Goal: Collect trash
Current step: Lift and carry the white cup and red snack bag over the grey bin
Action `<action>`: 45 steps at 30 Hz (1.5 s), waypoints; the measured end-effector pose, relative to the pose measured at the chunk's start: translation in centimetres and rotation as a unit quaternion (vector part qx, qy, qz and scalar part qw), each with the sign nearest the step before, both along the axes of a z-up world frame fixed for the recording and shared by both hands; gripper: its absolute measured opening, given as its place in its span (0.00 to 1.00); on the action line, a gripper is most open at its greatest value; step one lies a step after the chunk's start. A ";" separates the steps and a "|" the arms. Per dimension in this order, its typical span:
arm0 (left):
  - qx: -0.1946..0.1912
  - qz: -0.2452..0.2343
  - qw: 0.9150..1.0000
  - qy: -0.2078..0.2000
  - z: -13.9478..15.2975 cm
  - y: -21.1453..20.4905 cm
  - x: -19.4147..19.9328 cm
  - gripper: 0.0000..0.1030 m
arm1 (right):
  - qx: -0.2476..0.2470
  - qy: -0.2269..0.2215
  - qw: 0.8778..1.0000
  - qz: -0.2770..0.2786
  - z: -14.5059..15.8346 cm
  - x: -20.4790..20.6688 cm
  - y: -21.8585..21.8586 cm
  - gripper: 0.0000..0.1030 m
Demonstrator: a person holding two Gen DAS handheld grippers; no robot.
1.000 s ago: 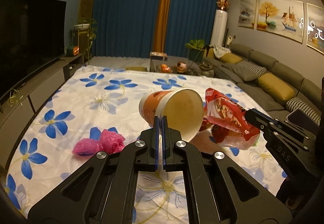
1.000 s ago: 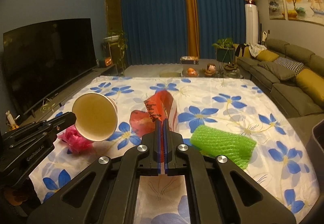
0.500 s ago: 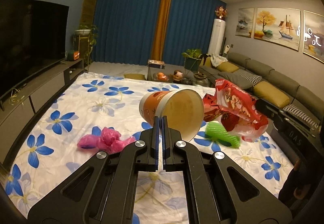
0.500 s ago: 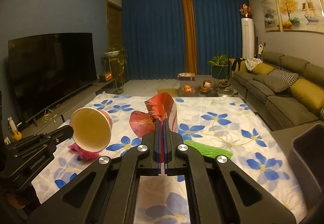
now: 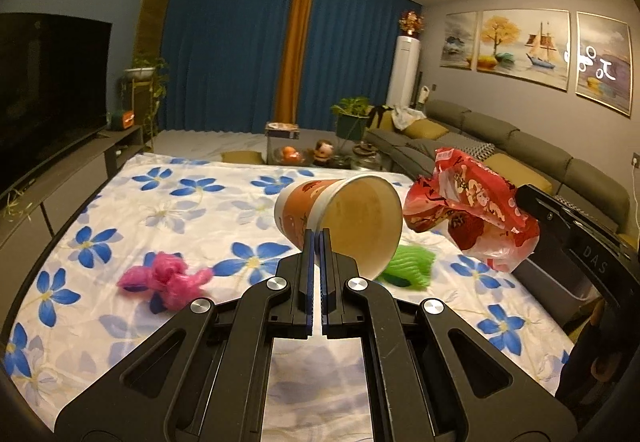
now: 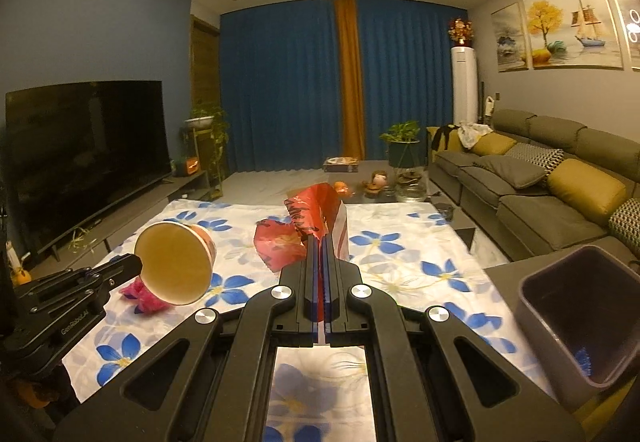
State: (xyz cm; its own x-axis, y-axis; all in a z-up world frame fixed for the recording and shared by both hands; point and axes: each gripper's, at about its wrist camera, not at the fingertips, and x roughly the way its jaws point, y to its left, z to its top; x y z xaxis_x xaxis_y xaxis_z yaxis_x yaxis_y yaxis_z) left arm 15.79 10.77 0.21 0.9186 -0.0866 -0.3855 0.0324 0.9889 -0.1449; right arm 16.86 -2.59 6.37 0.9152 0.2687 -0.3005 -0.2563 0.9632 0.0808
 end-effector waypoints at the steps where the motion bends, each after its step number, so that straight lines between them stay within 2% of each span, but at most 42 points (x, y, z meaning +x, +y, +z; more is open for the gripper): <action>1: 0.001 -0.004 1.000 0.000 0.1 -0.5 0.0 0.01 | 0.000 -0.002 1.000 -0.004 0.1 -0.2 -0.5 0.03; 29: 0.024 -0.098 0.995 -0.011 1.1 -12.8 2.0 0.01 | 0.018 -0.010 0.996 -0.087 0.1 -2.3 -10.9 0.03; 38: 0.030 -0.141 0.989 -0.022 1.6 -17.3 3.3 0.01 | 0.020 -0.012 0.992 -0.126 0.0 -2.7 -14.3 0.03; 45: 0.029 -0.194 0.980 -0.030 1.8 -22.8 5.1 0.01 | 0.021 -0.010 0.986 -0.167 -0.1 -2.0 -18.2 0.03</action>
